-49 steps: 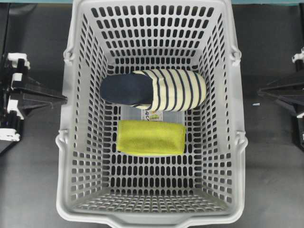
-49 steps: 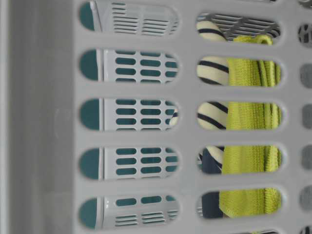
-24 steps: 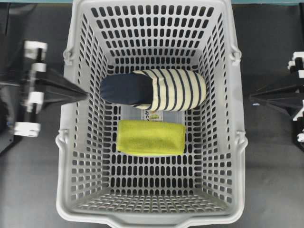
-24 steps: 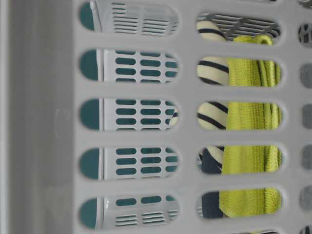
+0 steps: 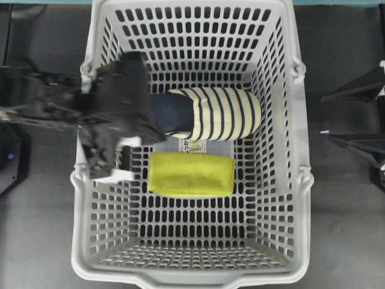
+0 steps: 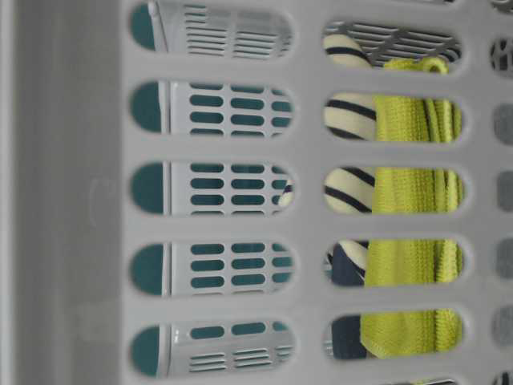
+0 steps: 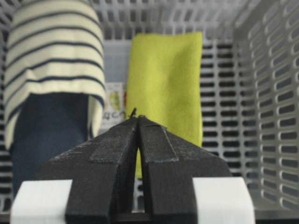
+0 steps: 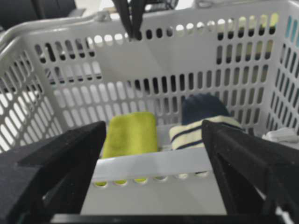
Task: Pick up the yellow cloth from the shopping basket with the left arm.
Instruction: 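Move the left gripper over the yellow cloth and lower it, then close the left gripper on the yellow cloth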
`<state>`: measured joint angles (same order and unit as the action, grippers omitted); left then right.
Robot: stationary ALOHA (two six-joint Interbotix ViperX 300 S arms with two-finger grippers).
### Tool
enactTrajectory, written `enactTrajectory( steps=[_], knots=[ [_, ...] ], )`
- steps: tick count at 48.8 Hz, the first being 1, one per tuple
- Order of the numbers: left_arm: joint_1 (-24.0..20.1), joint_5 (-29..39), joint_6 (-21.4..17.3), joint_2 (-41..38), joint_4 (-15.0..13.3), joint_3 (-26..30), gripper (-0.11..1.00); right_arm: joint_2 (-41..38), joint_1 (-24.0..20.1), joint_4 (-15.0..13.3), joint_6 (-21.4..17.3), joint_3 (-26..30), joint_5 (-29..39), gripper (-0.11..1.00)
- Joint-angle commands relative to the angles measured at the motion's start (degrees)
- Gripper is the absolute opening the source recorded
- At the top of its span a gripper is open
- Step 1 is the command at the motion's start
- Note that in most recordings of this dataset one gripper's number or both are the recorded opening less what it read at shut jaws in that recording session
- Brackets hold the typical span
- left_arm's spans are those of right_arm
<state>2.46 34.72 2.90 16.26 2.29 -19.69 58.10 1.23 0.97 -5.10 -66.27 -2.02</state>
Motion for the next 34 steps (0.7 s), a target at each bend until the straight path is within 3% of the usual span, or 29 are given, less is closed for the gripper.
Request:
enactTrajectory(
  steps=[1,10,13,21,25,28,34],
  knots=[
    [0.4,3.4,-0.4,-3.1,0.3,5.7,0.01,0.2,0.1,0.1,0.1,1.5,-0.6,0.77],
    [0.1,8.5,-0.5,-9.1,0.3,11.3,0.05,1.0,0.1,0.1,0.1,1.5,-0.7,0.75],
    [0.1,9.7,-0.6,-10.7,0.3,12.5,0.19,1.0,0.1,0.1,0.1,1.5,-0.8,0.75],
    [1.2,10.5,-0.9,-15.4,0.2,16.3,0.68,1.2,0.1,0.1,0.2,1.5,-2.5,0.75],
    [1.7,11.0,-0.9,-17.8,0.2,16.9,0.85,1.6,0.1,0.0,0.5,1.5,-4.2,0.75],
    [1.8,11.5,-0.8,-19.6,0.3,16.9,0.89,1.8,0.1,0.0,0.5,1.5,-5.3,0.75],
    [2.2,13.4,-0.3,-22.7,0.3,16.9,0.85,2.2,-0.1,0.0,0.4,1.3,-5.5,0.75]
  ],
)
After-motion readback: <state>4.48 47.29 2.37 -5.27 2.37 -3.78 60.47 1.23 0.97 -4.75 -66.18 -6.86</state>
